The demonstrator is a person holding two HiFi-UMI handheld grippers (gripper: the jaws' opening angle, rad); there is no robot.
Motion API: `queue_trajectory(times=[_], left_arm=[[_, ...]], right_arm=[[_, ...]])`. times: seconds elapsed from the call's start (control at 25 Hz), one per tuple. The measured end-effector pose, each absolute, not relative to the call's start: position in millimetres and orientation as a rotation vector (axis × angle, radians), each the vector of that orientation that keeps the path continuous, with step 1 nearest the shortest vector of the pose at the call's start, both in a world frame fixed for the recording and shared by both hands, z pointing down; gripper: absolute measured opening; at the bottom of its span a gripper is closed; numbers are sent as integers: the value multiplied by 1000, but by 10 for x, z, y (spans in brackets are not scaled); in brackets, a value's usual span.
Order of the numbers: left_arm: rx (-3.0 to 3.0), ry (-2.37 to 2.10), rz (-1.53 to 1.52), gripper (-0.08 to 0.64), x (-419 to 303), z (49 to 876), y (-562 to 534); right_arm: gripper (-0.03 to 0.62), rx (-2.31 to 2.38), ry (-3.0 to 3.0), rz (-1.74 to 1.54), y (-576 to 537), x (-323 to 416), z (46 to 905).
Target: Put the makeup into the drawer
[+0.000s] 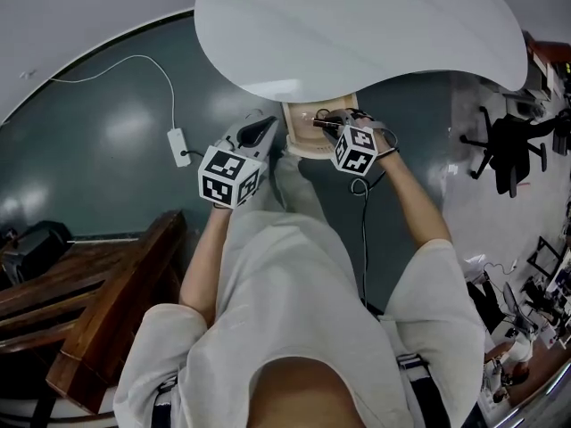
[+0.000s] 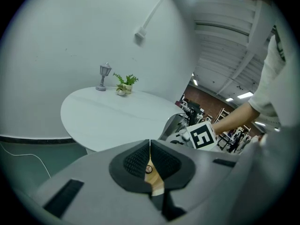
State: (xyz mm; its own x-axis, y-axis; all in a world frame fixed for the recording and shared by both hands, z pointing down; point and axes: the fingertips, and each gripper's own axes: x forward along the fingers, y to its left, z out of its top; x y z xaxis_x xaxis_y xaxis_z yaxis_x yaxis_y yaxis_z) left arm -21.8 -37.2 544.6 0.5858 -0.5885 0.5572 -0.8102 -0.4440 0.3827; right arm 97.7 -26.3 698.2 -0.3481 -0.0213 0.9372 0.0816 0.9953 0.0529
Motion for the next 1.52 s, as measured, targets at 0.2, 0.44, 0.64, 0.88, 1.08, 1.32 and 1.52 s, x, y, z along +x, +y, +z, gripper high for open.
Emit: queue_trajectory(times=[0.2,0.44,0.64,0.88,1.08,1.32,1.52], left_arm=[[2149,-1103,461,14,-246,5612,-331],[2121,-1105,462,14,-338,5739,-357],[2095,-1107,471,14,-428,5864,-404],[2072,-1112,490,14,-545,5966,-405],[2049,-1118,510,14,-610,6056,-379],[2035,-1110,524,14,-645,6115,-343],[2036,-1112,529,14,-658,6113,-335]], right_arm=[[95,-173,-1821,-279,-248,995,7266],[95,-237,-1785,-300,-242,924,7560],[95,-265,-1774,-215,-233,891,7885],[97,-269,-1733,-166,-292,891,8253],[97,-275,-1713,-135,-310,865,8497],[98,-309,-1702,-156,-251,749,8640],[100,-332,-1672,-154,-205,804,8737]])
